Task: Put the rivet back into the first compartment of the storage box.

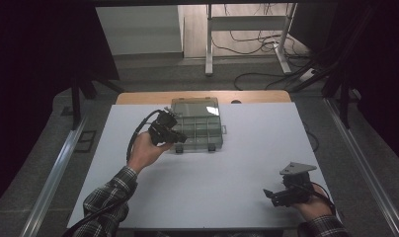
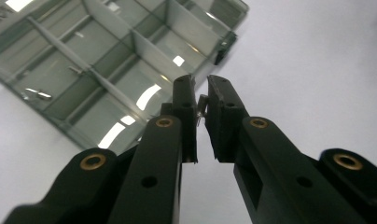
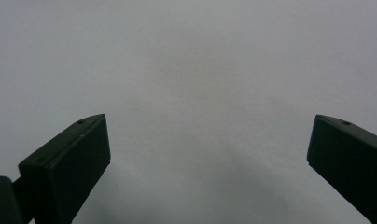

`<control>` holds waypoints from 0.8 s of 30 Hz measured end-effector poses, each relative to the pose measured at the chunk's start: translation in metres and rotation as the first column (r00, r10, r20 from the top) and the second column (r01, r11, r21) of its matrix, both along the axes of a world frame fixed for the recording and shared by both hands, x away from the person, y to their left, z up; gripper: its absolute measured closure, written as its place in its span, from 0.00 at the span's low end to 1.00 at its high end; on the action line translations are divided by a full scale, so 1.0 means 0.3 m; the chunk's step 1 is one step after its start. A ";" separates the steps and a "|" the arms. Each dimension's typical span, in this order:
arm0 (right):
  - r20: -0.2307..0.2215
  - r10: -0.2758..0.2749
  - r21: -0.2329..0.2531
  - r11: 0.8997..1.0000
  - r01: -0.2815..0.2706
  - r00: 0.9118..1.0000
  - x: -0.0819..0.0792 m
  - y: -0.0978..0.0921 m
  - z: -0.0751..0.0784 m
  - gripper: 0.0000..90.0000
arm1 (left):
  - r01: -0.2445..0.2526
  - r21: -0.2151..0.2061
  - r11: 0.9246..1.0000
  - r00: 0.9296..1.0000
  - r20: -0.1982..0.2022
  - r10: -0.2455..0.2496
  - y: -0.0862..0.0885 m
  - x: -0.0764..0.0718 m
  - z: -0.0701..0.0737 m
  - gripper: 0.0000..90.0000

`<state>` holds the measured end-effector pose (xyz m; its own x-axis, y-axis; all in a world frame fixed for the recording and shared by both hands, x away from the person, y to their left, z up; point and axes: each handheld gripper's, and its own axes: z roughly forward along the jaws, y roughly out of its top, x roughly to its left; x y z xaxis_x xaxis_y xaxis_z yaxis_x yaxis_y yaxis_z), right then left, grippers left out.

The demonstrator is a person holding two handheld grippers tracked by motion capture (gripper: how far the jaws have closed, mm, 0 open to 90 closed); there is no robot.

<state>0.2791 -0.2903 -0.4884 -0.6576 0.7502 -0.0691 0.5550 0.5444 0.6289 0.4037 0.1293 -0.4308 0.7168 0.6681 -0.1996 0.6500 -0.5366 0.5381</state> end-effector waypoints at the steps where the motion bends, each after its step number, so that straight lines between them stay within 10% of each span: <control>1: -0.001 0.000 -0.001 1.000 0.000 1.000 0.000 0.000 0.000 0.00 | -0.006 0.000 1.000 1.000 -0.001 0.006 0.004 0.006 -0.001 0.92; 24: -0.008 0.008 -0.009 1.000 -0.008 1.000 0.001 0.001 -0.003 0.00 | -0.121 0.008 0.993 0.993 0.010 0.121 0.073 0.136 -0.025 0.92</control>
